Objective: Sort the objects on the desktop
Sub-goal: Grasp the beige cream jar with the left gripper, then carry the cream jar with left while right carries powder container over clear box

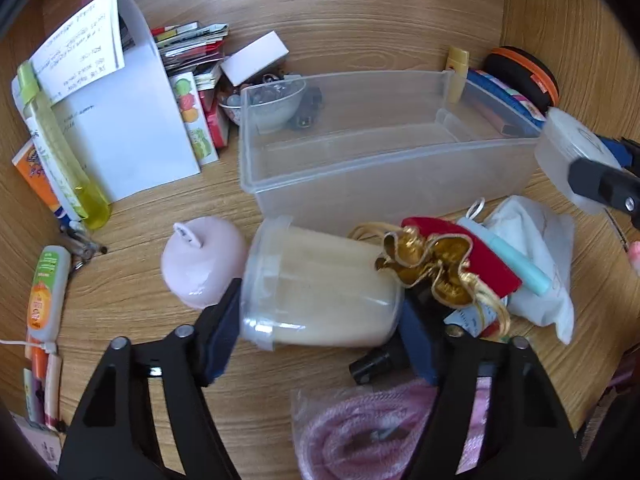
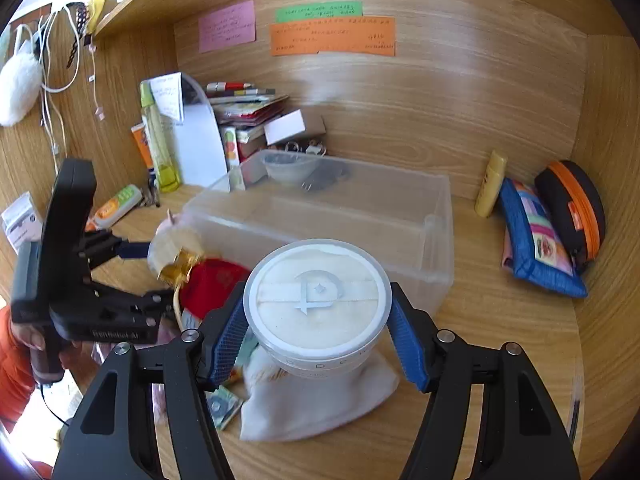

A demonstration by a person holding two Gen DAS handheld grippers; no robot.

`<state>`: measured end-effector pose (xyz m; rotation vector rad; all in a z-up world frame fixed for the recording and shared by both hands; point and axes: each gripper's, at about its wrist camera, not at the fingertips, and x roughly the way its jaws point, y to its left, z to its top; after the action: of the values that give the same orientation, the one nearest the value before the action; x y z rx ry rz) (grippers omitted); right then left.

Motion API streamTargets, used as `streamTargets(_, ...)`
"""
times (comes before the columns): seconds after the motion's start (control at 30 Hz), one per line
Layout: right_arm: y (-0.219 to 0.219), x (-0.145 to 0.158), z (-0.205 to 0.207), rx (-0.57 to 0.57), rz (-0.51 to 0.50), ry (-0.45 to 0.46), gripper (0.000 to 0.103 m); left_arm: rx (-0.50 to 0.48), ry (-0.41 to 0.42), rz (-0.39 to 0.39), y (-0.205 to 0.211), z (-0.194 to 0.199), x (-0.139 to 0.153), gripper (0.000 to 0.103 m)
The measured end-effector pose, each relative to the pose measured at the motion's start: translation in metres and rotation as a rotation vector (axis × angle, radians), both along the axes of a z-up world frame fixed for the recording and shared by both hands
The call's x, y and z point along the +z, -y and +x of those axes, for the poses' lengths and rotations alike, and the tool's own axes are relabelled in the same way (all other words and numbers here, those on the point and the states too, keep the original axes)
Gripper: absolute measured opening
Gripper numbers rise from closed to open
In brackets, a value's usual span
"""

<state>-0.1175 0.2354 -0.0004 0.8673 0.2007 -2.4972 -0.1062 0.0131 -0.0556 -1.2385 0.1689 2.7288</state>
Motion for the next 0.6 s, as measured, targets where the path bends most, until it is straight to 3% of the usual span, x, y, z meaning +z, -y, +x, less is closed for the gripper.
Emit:
streamTargets(0.17, 0.003, 0.004, -0.012, 0.011, 0.003, -0.004, 0.063, 0.018, -0.039, -0.043, -0.007, 0.002, 0.001, 0.067)
streamTargets(0.6, 0.005, 0.005, -0.038, 0.022, -0.026, 0.027, 0.063, 0.076, -0.023, 0.063, 0.037, 0.011, 0.023, 0.066)
